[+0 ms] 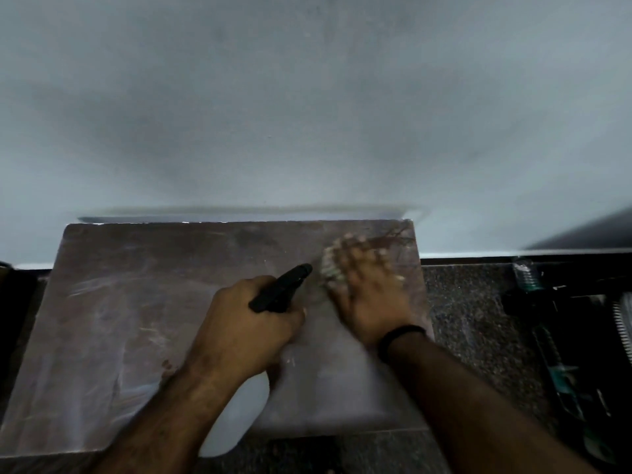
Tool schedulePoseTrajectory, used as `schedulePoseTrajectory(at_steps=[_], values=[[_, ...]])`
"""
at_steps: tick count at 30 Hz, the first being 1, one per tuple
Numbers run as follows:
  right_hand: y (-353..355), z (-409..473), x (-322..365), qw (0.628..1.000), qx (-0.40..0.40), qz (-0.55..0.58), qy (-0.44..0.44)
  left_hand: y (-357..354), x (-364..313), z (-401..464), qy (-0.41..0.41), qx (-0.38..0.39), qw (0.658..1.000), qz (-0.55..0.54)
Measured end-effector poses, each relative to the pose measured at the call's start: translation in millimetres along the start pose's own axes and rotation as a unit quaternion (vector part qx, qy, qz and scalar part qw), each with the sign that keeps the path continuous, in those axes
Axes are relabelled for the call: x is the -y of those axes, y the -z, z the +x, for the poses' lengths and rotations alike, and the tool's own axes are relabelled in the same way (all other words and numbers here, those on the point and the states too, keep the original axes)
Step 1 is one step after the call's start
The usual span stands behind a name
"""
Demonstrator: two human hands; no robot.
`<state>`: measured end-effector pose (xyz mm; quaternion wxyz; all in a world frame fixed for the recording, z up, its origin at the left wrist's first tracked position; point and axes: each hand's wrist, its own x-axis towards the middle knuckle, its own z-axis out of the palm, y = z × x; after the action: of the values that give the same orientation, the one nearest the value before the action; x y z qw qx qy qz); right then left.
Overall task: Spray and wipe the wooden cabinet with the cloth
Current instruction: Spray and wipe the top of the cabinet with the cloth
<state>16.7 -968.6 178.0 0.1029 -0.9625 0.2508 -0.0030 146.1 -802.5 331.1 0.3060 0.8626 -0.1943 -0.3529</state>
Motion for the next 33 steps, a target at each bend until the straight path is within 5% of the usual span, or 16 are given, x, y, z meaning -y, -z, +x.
schedulePoseTrajectory(at_steps=[3,5,11,16,26,33], values=[[16,13,-33,0.964,-0.024,0.041,-0.262,11,10,-2,-0.015,0.006,1.0,-0.015],[20,23,-21,0.944,-0.017,0.053,-0.326,21,19,-1,-0.019,0.0,0.999,-0.029],[34,43,58,0.982,0.019,0.158,-0.099,43,35,-1,-0.034,-0.019,0.997,-0.068],[56,43,83,0.891,0.027,0.391,-0.228,55,45,-3,-0.039,-0.019,0.997,-0.069],[29,22,134,0.866,0.035,0.328,-0.375,60,58,-11,-0.055,-0.024,0.995,-0.083],[38,24,144,0.914,-0.045,0.269,-0.3,68,66,-16,-0.052,-0.038,0.994,-0.092]])
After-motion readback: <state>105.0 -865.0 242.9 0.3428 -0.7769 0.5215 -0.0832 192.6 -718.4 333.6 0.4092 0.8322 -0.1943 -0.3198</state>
